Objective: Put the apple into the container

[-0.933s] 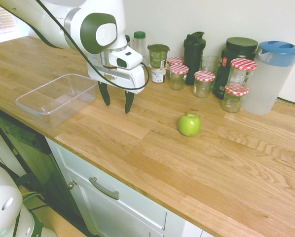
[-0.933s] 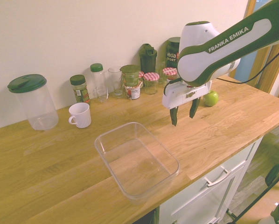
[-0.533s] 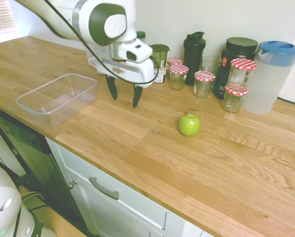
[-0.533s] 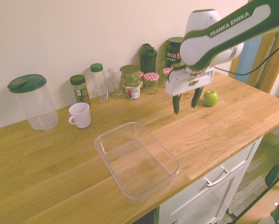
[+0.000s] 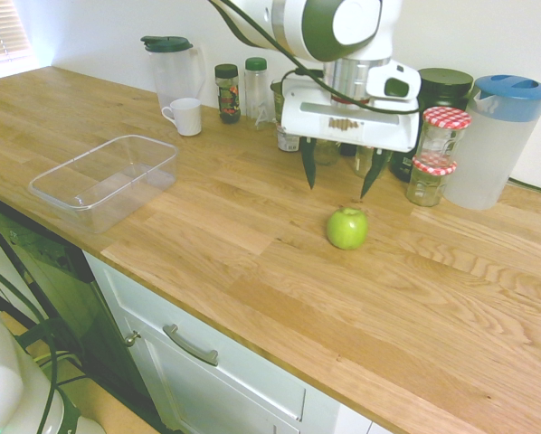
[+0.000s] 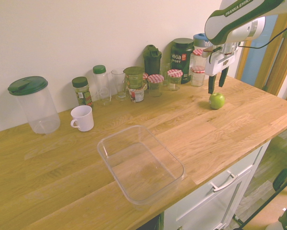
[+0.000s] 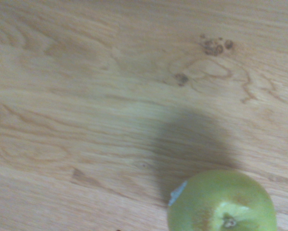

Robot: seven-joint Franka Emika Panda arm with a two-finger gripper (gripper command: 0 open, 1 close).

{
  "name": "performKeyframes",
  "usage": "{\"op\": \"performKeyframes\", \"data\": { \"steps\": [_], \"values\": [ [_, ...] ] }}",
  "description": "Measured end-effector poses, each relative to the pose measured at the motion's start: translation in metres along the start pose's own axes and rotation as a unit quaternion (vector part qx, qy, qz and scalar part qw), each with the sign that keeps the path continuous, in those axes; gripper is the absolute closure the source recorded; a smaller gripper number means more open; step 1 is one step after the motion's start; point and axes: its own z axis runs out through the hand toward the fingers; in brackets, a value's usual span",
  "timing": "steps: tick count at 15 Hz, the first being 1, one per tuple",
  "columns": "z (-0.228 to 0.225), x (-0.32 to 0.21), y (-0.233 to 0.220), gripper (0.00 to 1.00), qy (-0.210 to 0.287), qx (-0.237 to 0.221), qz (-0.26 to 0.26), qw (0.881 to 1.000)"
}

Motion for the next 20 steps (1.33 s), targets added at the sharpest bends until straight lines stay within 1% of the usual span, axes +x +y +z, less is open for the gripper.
{"op": "performKeyframes", "data": {
  "steps": [4,7,8,17,20],
  "values": [
    [0.023,0.009,-0.003,0.0,-0.004,-0.013,-0.015,1.0],
    [0.043,0.016,-0.004,0.0,0.004,-0.036,-0.031,0.999],
    [0.048,0.017,-0.004,1.0,0.002,-0.04,-0.033,0.999],
    [0.064,0.01,-0.006,1.0,-0.016,-0.046,-0.035,0.998],
    [0.063,0.007,-0.011,1.0,-0.015,-0.049,-0.032,0.998]
  ]
}}
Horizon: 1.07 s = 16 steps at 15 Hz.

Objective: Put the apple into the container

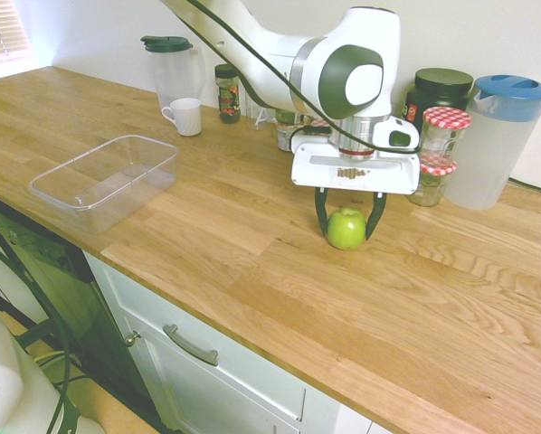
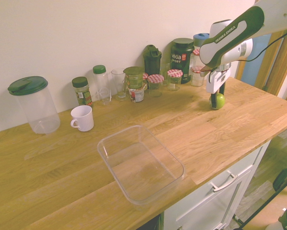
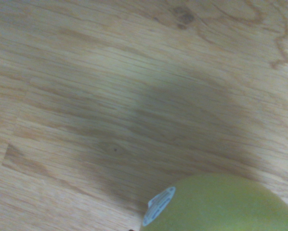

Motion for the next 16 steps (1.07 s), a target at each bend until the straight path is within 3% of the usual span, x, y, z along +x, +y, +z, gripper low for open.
{"op": "performKeyframes", "data": {
  "steps": [3,5,7,9,12,16],
  "values": [
    [-0.029,-0.006,-0.01,1.0,-0.008,0.036,0.029,0.999],
    [-0.096,-0.025,-0.033,1.0,0.001,0.067,0.028,0.997],
    [-0.155,-0.067,-0.086,1.0,0.022,0.082,0.008,0.996],
    [-0.185,-0.13,-0.164,1.0,0.037,0.093,-0.027,0.995],
    [-0.189,-0.227,-0.261,1.0,0.049,0.094,-0.066,0.992],
    [-0.152,-0.302,-0.323,1.0,0.056,0.094,-0.095,0.989]
  ]
}}
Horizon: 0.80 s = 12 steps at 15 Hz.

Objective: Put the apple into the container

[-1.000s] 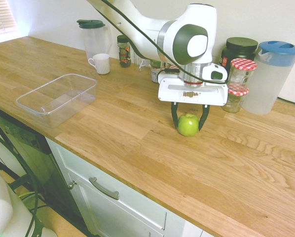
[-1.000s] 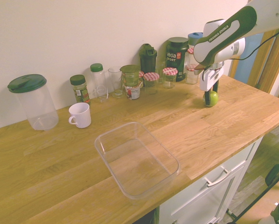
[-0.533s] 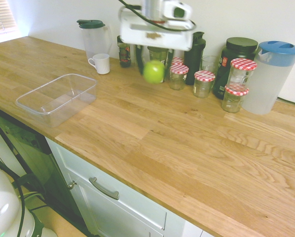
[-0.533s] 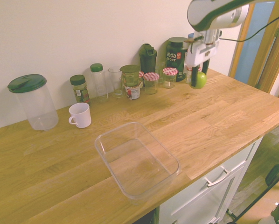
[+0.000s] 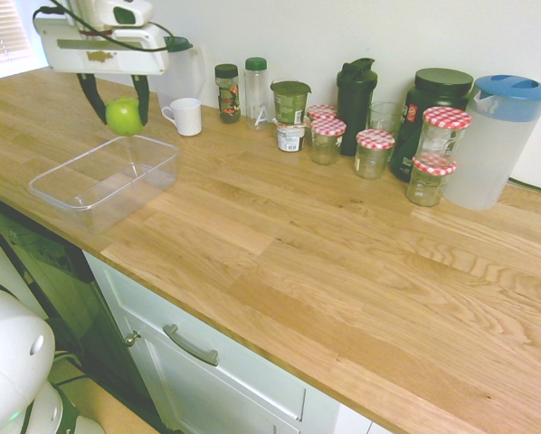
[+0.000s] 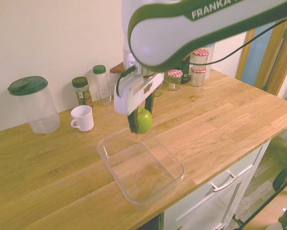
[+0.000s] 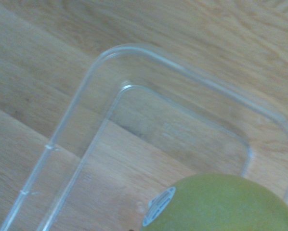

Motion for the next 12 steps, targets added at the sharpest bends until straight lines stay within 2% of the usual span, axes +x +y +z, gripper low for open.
{"op": "performKeyframes", "data": {
  "steps": [6,7,12],
  "values": [
    [0.076,-0.014,-0.004,1.0,-0.013,-0.005,0.032,0.999],
    [0.082,-0.012,-0.004,0.0,-0.015,-0.005,0.035,0.999],
    [0.102,-0.005,-0.001,0.0,-0.022,-0.017,0.042,0.999]
  ]
}}
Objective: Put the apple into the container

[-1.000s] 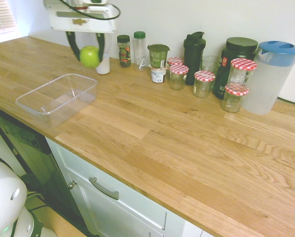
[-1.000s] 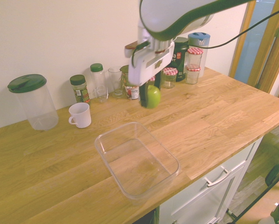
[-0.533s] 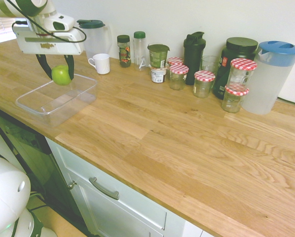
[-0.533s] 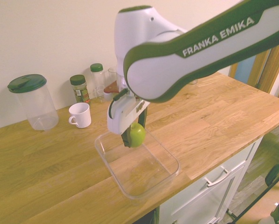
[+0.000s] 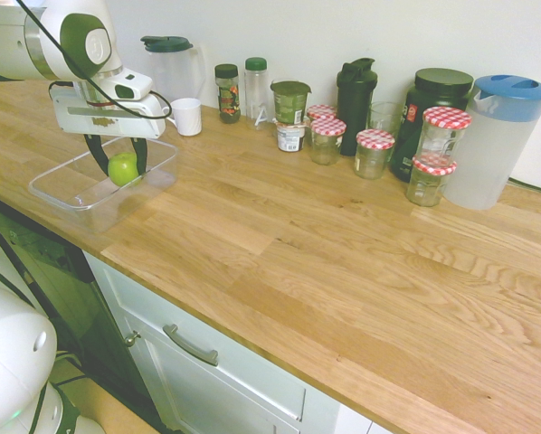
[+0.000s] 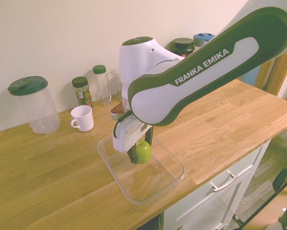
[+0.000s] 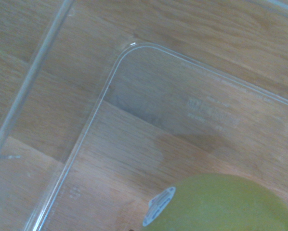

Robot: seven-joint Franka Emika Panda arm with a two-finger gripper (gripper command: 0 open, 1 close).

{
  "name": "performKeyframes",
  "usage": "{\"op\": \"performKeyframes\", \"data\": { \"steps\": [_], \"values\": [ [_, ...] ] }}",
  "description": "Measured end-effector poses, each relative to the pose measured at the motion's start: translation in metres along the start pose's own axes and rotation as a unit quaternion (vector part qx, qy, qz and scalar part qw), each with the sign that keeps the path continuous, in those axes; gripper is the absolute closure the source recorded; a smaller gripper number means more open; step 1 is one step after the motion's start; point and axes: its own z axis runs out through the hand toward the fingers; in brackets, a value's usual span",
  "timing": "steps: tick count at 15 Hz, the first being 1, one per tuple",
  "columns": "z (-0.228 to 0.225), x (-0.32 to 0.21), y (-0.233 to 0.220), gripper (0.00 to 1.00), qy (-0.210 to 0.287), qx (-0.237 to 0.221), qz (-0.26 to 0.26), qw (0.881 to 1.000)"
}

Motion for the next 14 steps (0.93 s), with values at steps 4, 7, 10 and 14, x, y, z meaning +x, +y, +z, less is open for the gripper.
{"op": "performKeyframes", "data": {
  "steps": [4,7,10,14],
  "values": [
    [0.005,0.004,0.001,0.0,0.0,-0.006,-0.001,1.0],
    [0.004,0.005,0.0,0.0,0.001,-0.005,-0.001,1.0],
    [-0.03,0.027,0.004,0.0,0.003,0.007,0.021,1.0],
    [-0.149,0.111,0.122,0.0,0.006,0.013,0.126,0.992]
  ]
}}
